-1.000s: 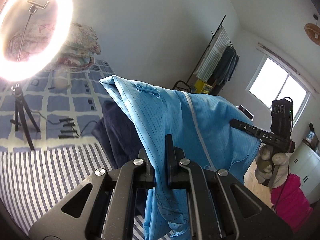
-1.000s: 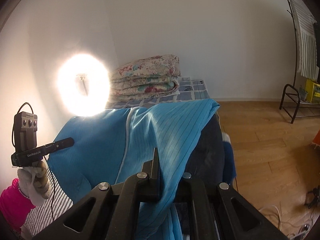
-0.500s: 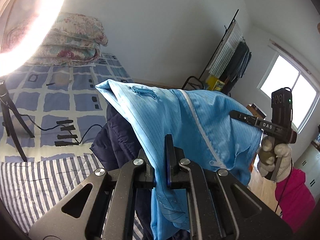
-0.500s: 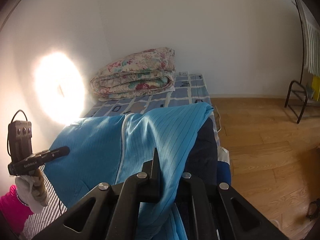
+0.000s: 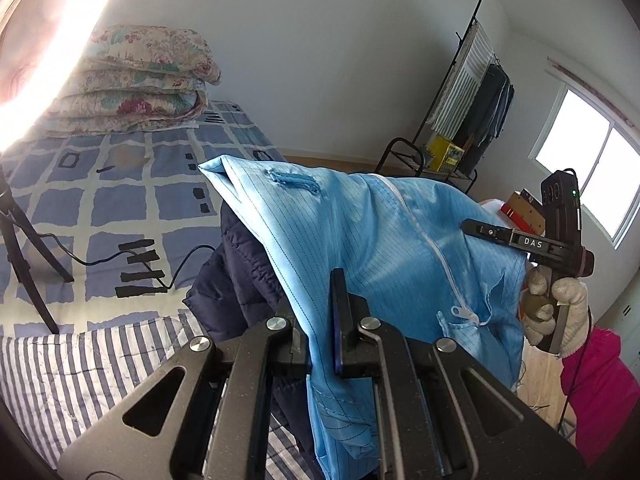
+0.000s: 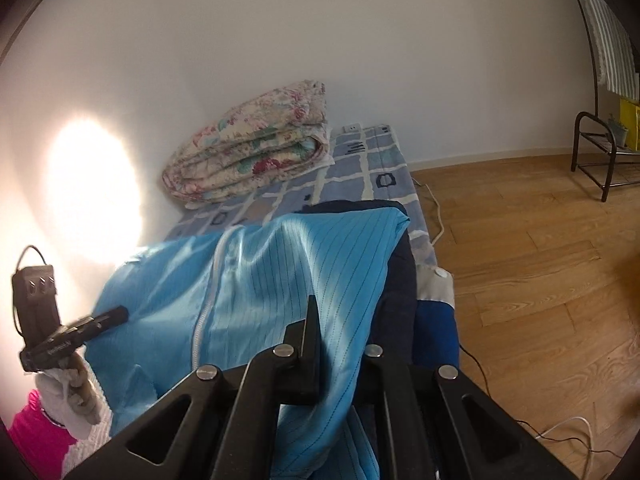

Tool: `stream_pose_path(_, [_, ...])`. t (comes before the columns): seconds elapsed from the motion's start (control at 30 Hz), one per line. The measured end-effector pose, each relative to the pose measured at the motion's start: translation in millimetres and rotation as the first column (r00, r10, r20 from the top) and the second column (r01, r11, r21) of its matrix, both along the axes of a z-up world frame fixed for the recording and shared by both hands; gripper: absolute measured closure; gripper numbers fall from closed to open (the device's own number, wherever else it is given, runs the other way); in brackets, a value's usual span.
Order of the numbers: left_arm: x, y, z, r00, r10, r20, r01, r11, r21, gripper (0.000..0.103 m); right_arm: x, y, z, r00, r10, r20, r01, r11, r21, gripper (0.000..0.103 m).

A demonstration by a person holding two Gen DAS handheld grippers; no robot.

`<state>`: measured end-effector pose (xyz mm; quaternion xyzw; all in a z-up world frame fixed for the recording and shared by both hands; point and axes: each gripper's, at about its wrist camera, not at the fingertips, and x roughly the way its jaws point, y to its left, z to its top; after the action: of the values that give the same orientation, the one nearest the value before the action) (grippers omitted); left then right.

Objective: Fold large clothes
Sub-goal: 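Carry the folded jacket with both tools onto the dark navy garment pile, then open both tools and release the jacket onto the pile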

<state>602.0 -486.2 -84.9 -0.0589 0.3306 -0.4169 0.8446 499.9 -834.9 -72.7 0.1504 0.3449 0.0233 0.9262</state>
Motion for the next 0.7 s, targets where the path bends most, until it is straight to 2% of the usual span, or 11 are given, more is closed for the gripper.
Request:
stream_pose_path(0.1, [0.2, -1.3, -0.9, 1.0, 0.003, -0.004, -0.003, 1.0, 0.01, 0.097, 10.5, -0.5, -5.6, 1.0, -0.014, -0.02, 0.013, 1.0, -0.016, 0.098])
stream_pose_path(0.23, [4.0, 3.5, -3.0, 0.999, 0.019, -0.033, -0.019, 1.0, 0.019, 0.094, 9.9, -2.9, -8.0, 0.998, -0.052, -0.037, 0.05, 0.998, -0.043, 0.076])
stream_pose_path(0.3, [3.7, 5.8, -4.7, 0.999, 0.015, -0.047, -0.013, 1.0, 0.025, 0.078, 8.7, -4.1, -7.4, 0.995, -0.087, -0.038, 0.085, 0.995, -0.056, 0.066])
stream_pose_path(0.33, [2.1, 7.4, -5.0, 0.999, 0.014, -0.048, -0.012, 1.0, 0.029, 0.073, 6.4, -4.9, -6.5, 0.995, -0.099, -0.035, 0.097, 0.994, -0.055, 0.055])
stream_pose_path(0.37, [-0.4, 10.2, -5.2, 0.999, 0.017, -0.041, -0.016, 0.999, 0.031, 0.061, 4.2, -5.3, -5.2, 0.994, -0.103, -0.031, 0.101, 0.994, -0.047, 0.042])
stream_pose_path(0.4, [-2.7, 12.2, -4.3, 0.999, 0.022, -0.032, -0.021, 0.999, 0.032, 0.054, 1.3, -4.9, -3.5, 0.994, -0.109, -0.024, 0.108, 0.993, -0.045, 0.037])
stream_pose_path(0.43, [-5.1, 14.4, -3.1, 0.999, 0.028, -0.026, -0.027, 0.999, 0.035, 0.051, -1.2, -3.8, -1.0, 0.993, -0.118, -0.012, 0.117, 0.992, -0.051, 0.033])
stream_pose_path(0.5, [-8.9, 18.7, -0.3, 0.999, 0.031, -0.023, -0.03, 0.999, 0.034, 0.047, -5.6, -1.4, 4.3, 0.992, -0.13, -0.001, 0.13, 0.99, -0.057, 0.03])
stream_pose_path(0.57, [-12.9, 23.8, 3.3, 0.999, 0.036, -0.022, -0.035, 0.999, 0.034, 0.046, -10.2, 2.0, 9.3, 0.99, -0.139, 0.004, 0.139, 0.988, -0.061, 0.025])
stream_pose_path(0.7, [-26.2, 32.7, 12.6, 0.999, 0.039, 0.005, -0.039, 0.998, 0.04, 0.046, -13.8, 11.3, 18.7, 0.987, -0.158, 0.017, 0.159, 0.983, -0.092, 0.023])
